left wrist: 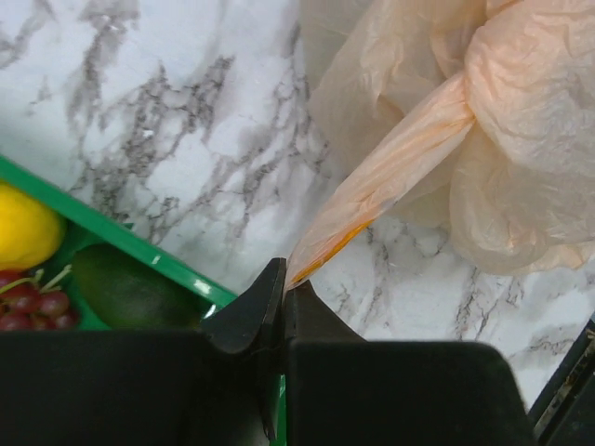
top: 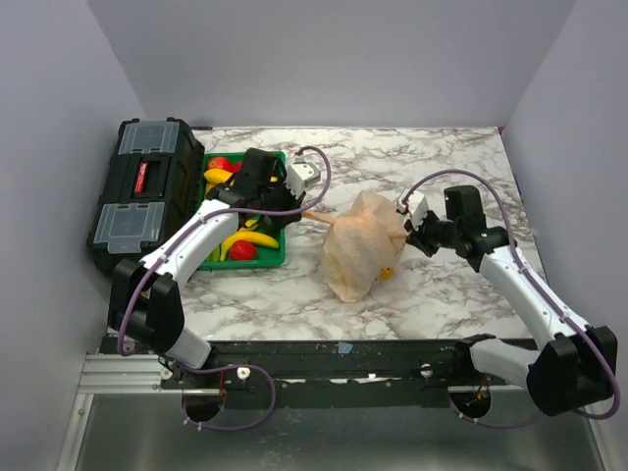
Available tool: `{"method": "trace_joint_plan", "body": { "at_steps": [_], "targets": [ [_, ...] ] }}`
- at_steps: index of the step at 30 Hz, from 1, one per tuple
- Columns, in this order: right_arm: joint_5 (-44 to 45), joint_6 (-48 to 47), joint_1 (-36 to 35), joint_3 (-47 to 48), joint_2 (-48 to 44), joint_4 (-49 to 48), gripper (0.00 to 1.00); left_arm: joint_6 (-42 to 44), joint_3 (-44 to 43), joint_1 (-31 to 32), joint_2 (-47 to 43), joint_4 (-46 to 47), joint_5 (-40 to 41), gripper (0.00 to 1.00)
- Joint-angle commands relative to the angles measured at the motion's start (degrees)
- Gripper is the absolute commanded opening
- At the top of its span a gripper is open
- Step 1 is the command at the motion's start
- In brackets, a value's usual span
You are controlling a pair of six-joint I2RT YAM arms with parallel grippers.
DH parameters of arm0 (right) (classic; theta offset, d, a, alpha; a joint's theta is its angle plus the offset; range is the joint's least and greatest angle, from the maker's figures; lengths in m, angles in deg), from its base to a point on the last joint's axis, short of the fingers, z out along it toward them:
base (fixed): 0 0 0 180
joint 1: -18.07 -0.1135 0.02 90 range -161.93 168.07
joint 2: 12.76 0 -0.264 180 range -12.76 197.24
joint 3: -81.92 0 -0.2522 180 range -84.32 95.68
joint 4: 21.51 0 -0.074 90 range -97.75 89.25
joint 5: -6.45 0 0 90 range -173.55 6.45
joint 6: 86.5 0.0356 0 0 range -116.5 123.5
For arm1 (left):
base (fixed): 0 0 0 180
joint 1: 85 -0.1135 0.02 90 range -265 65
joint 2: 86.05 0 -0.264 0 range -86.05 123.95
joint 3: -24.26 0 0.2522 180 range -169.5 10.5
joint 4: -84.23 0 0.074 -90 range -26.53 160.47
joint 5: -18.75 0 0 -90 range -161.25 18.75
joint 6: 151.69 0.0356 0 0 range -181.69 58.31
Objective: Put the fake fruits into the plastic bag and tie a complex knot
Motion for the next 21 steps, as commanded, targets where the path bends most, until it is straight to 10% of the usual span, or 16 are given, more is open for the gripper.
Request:
{"method": "trace_joint_plan", "body": {
  "at_steps": [1, 10, 21],
  "targets": [
    [10.43, -1.78, 2.04, 4.38, -3.58, 3.65, 0.01, -3.87, -4.06, -6.34, -3.71, -0.13, 5.84, 0.0],
    [8.77, -17.93, 28.06, -2.12, 2.4, 1.99, 0.01, 2.93, -2.62, -13.77, 3.32, -3.36, 13.84, 0.0],
    [0.49, -17.56, 28.78, -2.25, 8.31, 2.02, 0.01, -0.86, -2.54, -9.14, 8.14, -3.28, 8.68, 0.0]
  ]
}}
